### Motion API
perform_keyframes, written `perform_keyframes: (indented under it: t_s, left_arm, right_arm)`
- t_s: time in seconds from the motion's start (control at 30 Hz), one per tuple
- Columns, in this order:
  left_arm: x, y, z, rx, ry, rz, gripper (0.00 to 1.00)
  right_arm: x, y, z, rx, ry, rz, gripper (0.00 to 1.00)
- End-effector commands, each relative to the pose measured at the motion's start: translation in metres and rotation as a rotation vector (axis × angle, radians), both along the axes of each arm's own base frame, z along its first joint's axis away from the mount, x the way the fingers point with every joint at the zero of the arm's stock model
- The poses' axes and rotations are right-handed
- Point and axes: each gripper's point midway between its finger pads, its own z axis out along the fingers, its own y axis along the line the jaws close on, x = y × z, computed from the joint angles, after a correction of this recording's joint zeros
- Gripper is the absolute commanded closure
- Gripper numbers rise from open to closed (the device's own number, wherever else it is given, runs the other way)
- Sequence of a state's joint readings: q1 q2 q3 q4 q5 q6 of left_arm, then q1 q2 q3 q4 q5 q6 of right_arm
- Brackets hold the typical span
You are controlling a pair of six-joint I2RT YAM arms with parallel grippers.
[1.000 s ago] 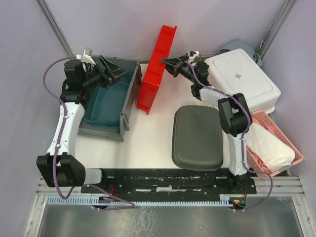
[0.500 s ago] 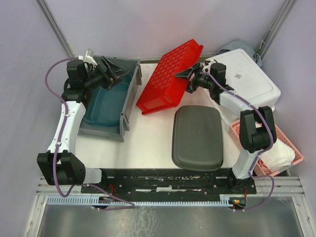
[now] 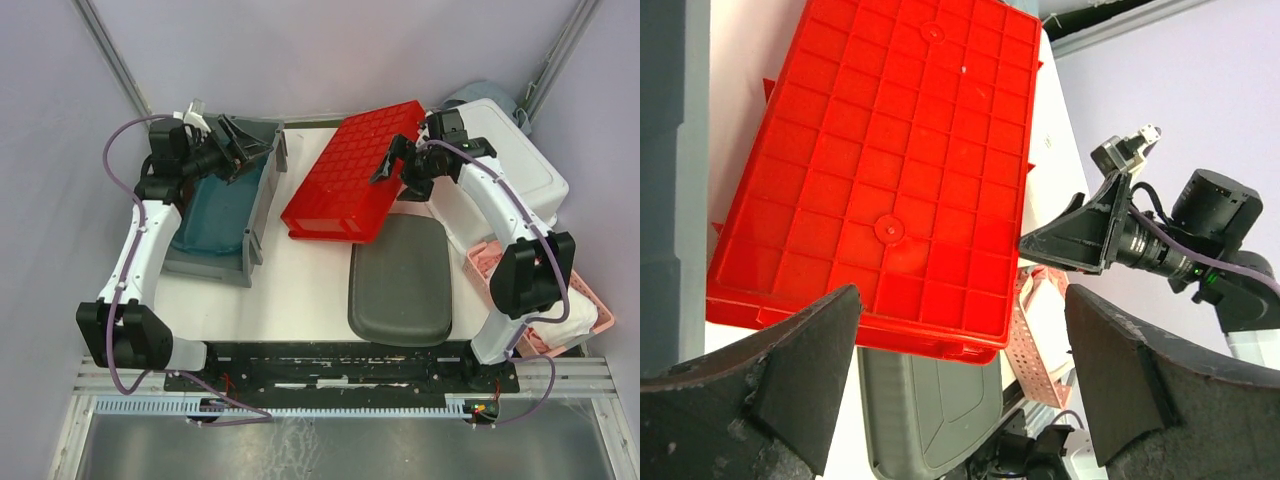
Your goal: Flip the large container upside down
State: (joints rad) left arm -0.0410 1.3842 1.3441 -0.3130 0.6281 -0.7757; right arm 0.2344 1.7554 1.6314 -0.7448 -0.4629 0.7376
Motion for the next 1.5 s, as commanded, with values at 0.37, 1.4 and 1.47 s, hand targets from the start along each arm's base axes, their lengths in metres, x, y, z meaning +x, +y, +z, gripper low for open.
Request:
perform_keyframes:
  t_s: [0.37, 1.4, 1.47]
  left_arm:
    - [0.005, -0.030, 0.010, 0.094, -0.072, -0.067, 0.10]
    - [-0.140, -0.174, -0.118, 0.627, -0.100, -0.599, 0.11]
    - [-0.144, -0.183, -0.132, 0.620, -0.099, -0.639, 0.10]
  right_arm:
    - [-0.020, -0.057, 0.012, -0.361, -0.077, 0.049, 0.00]
    - [-0.129, -0.141, -0.063, -0.828, 0.225, 0.078, 0.28]
    - [-0.140, -0.138, -0.072, -0.770, 0.255, 0.096, 0.10]
